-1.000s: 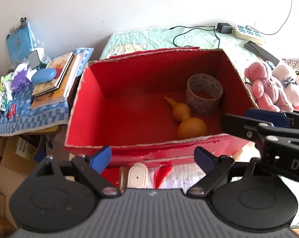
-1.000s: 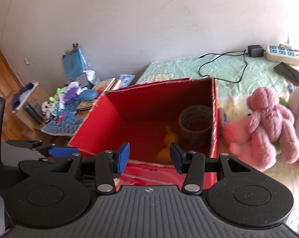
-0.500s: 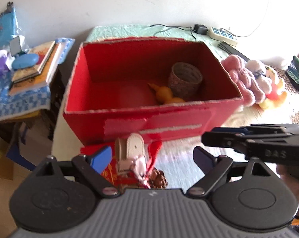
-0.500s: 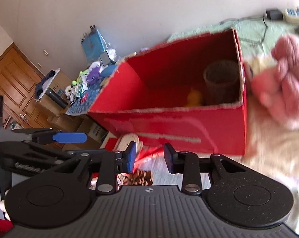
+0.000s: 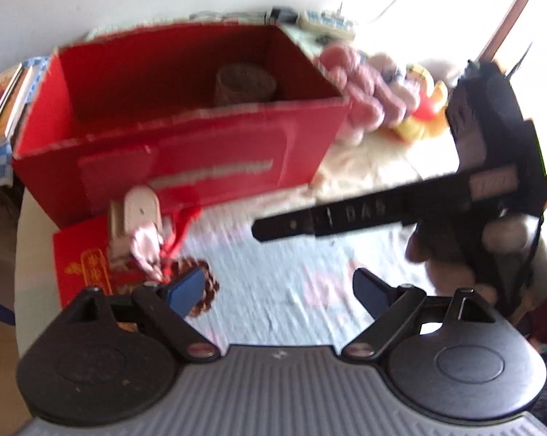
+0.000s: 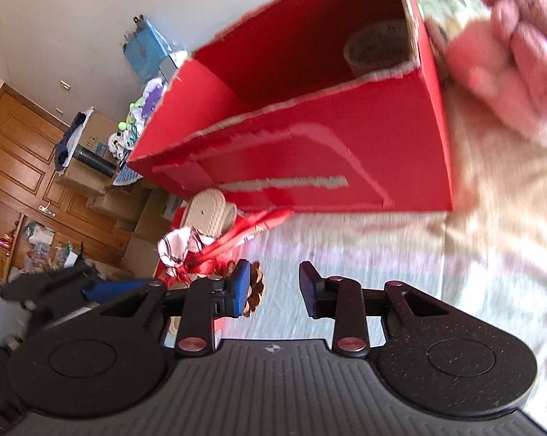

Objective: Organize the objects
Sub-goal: 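Close the right tool on the brown pine cone, then lift the pine cone with the right tool over the red box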

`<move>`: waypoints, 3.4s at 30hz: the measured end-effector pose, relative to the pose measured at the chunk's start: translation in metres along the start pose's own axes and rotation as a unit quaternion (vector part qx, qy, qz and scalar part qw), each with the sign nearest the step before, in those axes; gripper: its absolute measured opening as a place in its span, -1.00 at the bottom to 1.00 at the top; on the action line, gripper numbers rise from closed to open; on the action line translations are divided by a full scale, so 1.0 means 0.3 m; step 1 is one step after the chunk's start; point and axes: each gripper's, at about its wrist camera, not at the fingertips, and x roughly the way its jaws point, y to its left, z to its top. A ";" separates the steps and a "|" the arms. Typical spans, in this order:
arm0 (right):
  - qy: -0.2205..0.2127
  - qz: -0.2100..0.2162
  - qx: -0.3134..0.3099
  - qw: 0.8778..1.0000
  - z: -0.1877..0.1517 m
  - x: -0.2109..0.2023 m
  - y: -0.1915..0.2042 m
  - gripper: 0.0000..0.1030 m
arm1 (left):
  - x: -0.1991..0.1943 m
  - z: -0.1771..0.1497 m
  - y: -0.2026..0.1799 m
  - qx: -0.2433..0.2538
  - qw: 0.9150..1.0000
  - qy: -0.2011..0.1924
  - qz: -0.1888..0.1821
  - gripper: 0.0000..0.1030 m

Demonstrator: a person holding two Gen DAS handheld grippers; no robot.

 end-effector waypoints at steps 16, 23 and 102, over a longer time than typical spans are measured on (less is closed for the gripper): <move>0.075 0.090 0.056 0.992 0.013 0.109 -0.066 -0.20 | 0.138 -0.074 -0.057 0.054 0.989 0.025 0.135 0.71; 0.100 0.094 0.068 0.988 0.015 0.144 -0.089 -0.13 | 0.178 -0.076 -0.074 0.071 0.986 0.028 0.151 0.74; 0.120 -0.234 -0.098 0.960 0.525 -0.040 0.128 -0.28 | 0.214 0.471 0.143 -0.031 0.981 -0.087 -0.173 0.01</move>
